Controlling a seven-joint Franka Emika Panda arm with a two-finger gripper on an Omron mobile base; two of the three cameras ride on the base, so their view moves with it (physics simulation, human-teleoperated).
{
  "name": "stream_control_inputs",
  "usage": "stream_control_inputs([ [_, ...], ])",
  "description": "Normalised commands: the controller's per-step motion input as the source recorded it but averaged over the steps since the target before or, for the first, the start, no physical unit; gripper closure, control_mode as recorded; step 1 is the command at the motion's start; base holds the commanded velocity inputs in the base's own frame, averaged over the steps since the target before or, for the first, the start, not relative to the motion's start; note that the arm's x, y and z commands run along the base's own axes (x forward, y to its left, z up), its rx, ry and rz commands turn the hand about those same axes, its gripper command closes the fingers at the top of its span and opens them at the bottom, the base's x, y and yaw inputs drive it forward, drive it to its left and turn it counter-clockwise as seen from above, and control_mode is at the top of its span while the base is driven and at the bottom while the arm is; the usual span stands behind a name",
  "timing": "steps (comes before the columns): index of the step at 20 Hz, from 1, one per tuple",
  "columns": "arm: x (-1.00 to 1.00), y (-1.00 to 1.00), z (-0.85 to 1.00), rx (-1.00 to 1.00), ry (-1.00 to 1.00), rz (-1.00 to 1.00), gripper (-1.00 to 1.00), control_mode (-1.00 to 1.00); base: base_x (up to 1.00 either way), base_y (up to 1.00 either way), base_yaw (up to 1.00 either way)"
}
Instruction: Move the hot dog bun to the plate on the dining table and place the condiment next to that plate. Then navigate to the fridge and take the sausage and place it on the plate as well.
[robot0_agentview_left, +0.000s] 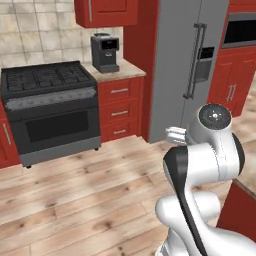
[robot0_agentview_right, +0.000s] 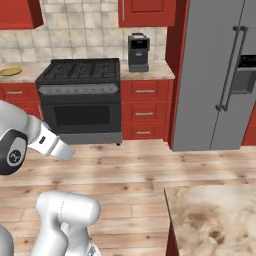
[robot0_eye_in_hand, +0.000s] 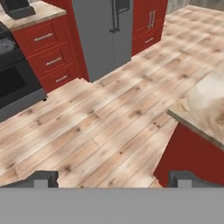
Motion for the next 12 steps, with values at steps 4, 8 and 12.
stream_control_inputs([
  [4,0.00,0.00,0.00,0.00,0.00,0.00,-1.00,1.00,0.99,0.15,-0.27],
  [8,0.00,0.00,0.00,0.00,0.00,0.00,-1.00,1.00,0.98,0.12,-0.26],
  [12,0.00,0.00,0.00,0.00,0.00,0.00,-1.00,1.00,0.97,0.06,-0.25],
])
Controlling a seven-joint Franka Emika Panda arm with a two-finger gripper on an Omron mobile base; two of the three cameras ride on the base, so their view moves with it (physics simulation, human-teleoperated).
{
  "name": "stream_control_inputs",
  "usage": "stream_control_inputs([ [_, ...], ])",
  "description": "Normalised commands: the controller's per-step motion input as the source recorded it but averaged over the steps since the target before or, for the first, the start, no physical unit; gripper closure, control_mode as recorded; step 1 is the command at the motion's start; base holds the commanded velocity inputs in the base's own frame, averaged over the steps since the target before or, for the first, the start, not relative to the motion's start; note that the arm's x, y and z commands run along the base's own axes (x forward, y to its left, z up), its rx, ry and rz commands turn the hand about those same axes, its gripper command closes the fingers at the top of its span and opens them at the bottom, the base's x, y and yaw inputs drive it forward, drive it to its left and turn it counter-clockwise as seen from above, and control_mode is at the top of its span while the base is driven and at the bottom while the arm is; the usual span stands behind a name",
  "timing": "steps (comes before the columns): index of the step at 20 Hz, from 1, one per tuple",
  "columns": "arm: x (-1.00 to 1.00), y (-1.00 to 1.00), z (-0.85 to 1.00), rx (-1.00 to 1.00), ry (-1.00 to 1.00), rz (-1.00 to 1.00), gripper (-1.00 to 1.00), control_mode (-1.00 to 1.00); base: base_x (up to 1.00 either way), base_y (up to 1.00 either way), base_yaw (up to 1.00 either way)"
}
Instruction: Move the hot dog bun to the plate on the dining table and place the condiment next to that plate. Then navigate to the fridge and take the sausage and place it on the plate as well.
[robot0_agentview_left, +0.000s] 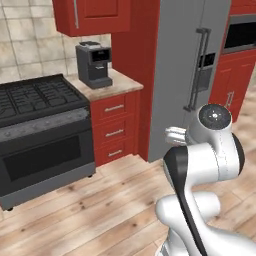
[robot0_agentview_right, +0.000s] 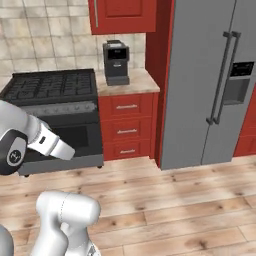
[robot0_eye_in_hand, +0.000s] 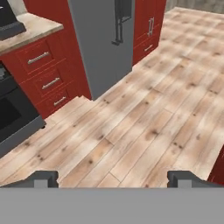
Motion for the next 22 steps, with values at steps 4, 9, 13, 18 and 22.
stream_control_inputs([
  [4,0.00,0.00,0.00,0.00,0.00,0.00,-1.00,1.00,0.91,0.01,-0.27],
  [9,0.00,0.00,0.00,0.00,0.00,0.00,-1.00,1.00,0.82,0.00,-0.33],
  [13,0.00,0.00,0.00,0.00,0.00,0.00,-1.00,1.00,0.78,0.00,-0.35],
  [18,0.00,0.00,0.00,0.00,0.00,0.00,-1.00,1.00,0.86,-0.09,-0.23],
  [22,0.00,0.00,0.00,0.00,0.00,0.00,-1.00,1.00,0.67,-0.56,0.07],
])
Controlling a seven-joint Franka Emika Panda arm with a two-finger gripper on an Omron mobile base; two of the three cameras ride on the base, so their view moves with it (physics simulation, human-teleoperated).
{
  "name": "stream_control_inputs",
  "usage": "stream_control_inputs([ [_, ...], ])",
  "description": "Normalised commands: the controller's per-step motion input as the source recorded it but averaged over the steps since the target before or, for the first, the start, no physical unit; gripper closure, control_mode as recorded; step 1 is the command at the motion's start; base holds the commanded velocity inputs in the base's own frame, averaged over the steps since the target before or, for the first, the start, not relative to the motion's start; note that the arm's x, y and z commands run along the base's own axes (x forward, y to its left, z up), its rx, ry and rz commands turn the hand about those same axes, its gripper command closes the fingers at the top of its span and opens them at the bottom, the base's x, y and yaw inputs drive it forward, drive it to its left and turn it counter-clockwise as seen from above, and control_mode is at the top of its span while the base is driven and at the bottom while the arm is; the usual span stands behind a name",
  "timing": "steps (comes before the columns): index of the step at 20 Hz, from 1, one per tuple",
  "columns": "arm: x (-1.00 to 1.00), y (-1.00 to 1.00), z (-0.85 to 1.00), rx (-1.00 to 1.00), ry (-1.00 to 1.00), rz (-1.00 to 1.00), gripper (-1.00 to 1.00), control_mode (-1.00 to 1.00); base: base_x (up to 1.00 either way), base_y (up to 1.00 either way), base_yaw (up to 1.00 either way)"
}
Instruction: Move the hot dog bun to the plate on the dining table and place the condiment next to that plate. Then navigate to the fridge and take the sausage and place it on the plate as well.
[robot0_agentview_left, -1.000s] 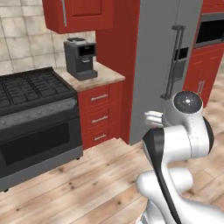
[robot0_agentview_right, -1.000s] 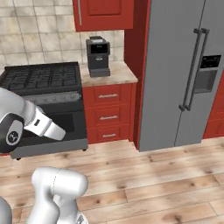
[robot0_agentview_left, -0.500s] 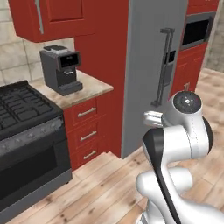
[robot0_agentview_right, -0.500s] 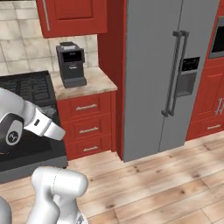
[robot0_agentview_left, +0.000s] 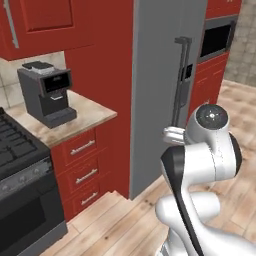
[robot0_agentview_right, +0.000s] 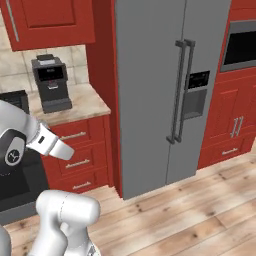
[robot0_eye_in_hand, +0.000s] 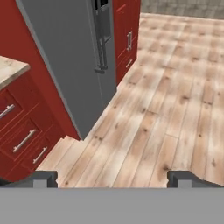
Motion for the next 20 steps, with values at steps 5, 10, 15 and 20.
stream_control_inputs([
  [5,0.00,0.00,0.00,0.00,0.00,0.00,-1.00,1.00,0.46,-0.73,0.24],
  [10,0.00,0.00,0.00,0.00,0.00,0.00,-1.00,1.00,0.37,-0.76,0.32],
  [15,0.00,0.00,0.00,0.00,0.00,0.00,-1.00,1.00,0.39,-0.75,0.36],
  [20,0.00,0.00,0.00,0.00,0.00,0.00,-1.00,1.00,0.22,-0.72,0.37],
])
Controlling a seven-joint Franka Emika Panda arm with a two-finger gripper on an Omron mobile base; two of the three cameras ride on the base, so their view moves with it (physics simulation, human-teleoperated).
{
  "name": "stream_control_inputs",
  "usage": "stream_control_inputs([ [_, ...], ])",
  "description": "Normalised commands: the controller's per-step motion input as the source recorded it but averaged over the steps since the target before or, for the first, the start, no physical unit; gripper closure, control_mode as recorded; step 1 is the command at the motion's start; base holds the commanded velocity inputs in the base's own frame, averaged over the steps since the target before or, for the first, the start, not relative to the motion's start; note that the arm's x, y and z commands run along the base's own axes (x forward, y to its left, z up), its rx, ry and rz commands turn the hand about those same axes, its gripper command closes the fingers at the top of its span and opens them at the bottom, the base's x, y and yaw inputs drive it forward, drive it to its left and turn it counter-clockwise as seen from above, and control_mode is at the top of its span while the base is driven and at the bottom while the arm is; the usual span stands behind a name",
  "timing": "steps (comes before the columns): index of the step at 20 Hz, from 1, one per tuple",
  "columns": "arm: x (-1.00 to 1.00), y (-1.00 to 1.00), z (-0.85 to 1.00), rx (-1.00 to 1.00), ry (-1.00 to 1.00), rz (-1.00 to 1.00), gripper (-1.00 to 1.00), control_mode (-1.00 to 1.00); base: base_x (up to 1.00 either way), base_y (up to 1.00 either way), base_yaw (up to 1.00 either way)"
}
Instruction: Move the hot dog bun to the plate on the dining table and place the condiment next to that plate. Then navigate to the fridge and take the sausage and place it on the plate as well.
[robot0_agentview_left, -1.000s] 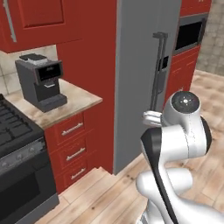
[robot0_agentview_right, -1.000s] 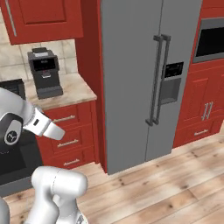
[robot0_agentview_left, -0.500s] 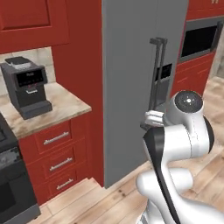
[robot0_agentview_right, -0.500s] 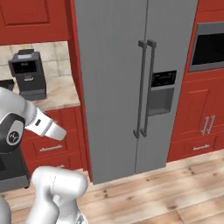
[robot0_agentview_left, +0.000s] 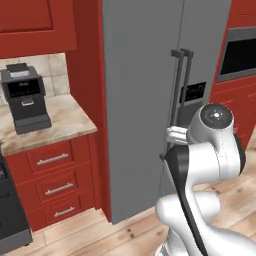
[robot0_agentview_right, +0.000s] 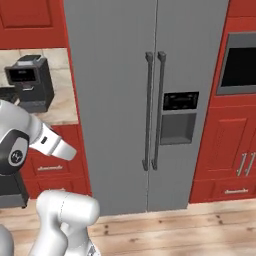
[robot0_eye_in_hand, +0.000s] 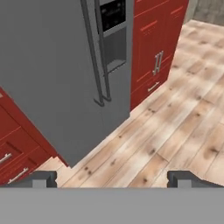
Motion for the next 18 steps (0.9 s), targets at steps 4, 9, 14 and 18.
stream_control_inputs([
  [4,0.00,0.00,0.00,0.00,0.00,0.00,-1.00,1.00,0.06,-0.63,0.42],
  [9,0.00,0.00,0.00,0.00,0.00,0.00,-1.00,1.00,0.05,-0.62,0.42],
  [14,0.00,0.00,0.00,0.00,0.00,0.00,-1.00,1.00,0.05,-0.65,0.38],
  [18,0.00,0.00,0.00,0.00,0.00,0.00,-1.00,1.00,0.07,-0.66,0.25],
])
